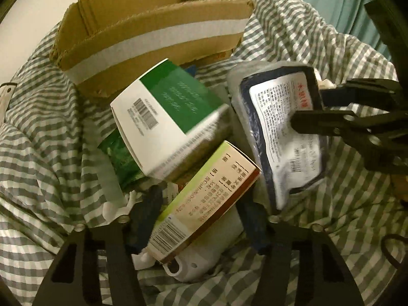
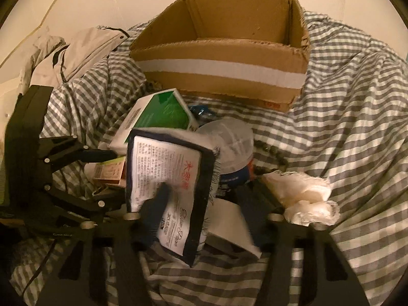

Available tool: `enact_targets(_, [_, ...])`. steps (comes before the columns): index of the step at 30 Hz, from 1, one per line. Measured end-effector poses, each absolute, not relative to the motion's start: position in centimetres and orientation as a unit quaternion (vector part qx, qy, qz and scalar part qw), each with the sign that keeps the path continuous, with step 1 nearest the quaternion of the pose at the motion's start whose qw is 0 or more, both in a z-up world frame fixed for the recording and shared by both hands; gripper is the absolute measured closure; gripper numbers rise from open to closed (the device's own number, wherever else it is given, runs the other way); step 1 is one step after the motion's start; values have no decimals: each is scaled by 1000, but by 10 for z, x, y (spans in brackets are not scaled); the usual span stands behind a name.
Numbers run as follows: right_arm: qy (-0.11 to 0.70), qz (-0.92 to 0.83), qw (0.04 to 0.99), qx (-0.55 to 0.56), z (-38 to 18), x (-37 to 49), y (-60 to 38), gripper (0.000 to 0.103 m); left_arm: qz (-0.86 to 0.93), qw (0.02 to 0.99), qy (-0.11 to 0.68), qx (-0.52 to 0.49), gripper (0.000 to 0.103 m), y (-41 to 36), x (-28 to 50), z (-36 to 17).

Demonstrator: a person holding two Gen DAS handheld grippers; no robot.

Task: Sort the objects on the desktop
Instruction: 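Grasp the small medicine box with the left tool while the right tool grasps the black-and-white sachet, then carry the medicine box and sachet into the cardboard box and release both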

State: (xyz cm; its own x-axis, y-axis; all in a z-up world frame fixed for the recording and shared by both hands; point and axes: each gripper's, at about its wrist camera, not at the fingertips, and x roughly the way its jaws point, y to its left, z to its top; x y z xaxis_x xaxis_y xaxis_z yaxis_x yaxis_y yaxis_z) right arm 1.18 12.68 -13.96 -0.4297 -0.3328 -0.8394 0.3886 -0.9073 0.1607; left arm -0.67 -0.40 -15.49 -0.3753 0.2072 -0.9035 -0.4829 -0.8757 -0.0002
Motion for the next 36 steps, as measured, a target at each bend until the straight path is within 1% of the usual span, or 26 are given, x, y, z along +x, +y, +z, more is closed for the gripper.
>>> enact_targets(1, [24,-844,222,487,-139,13,127,81,820,212,134,-514,50,-4,-5,-153])
enact_targets(3, [21,-847,230,479,-136,15,126,94,824,213,131,-508,56,-5,-3,-148])
enact_targets(4, [21,-849,231,474,-135,17,126,97,827,213,125,-505,59,-6,-2,-145])
enact_targets(5, [20,-851,232,470,-133,18,126,98,828,213,120,-504,61,-7,-2,-143])
enact_targets(13, [10,-878,211,429,-116,23,138,99,846,207,78,-485,67,-14,-1,-126])
enact_targets(20, [23,-908,191,373,-88,33,142,99,873,186,43,-449,72,-16,2,-98])
enact_targets(28, [9,-930,174,323,-62,39,151,99,900,176,15,-398,72,-24,0,-66])
enact_targets(36, [9,-944,163,285,-42,36,154,99,917,164,-6,-364,72,-29,-6,-45])
